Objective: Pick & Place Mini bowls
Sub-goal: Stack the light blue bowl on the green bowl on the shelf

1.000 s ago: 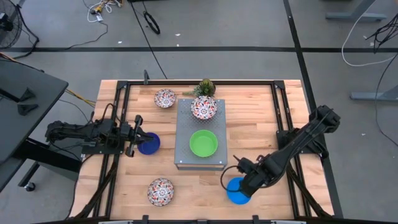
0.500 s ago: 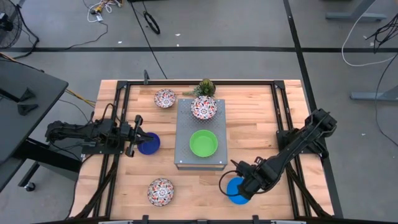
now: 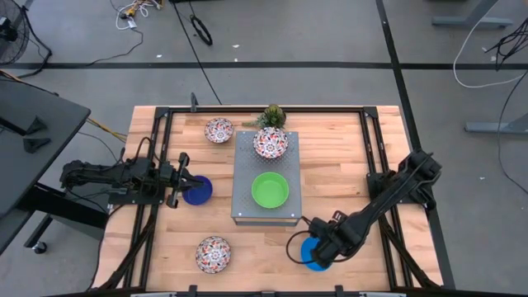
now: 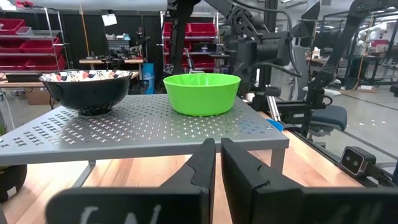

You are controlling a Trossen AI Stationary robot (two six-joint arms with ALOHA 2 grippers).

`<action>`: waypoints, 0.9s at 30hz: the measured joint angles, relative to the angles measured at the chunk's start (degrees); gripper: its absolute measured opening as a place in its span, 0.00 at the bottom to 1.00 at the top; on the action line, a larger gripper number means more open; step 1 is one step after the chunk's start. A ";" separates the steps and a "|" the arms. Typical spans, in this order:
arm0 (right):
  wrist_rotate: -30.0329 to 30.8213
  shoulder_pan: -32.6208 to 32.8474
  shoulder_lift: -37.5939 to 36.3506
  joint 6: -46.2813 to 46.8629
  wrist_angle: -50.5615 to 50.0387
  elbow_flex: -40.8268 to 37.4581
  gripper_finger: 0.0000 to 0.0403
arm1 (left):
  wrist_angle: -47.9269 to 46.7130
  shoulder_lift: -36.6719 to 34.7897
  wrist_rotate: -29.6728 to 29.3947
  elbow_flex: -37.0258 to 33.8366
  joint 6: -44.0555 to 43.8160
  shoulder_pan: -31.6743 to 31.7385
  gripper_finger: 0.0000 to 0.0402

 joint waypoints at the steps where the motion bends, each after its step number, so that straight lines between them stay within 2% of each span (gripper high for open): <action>1: 0.00 0.00 0.42 -0.08 -0.02 0.00 0.51 | 0.02 0.01 -0.01 0.00 0.01 0.00 0.07; 27: -2.17 0.00 0.98 -1.72 2.29 -2.95 0.35 | 0.02 0.01 -0.01 0.00 -0.01 0.00 0.07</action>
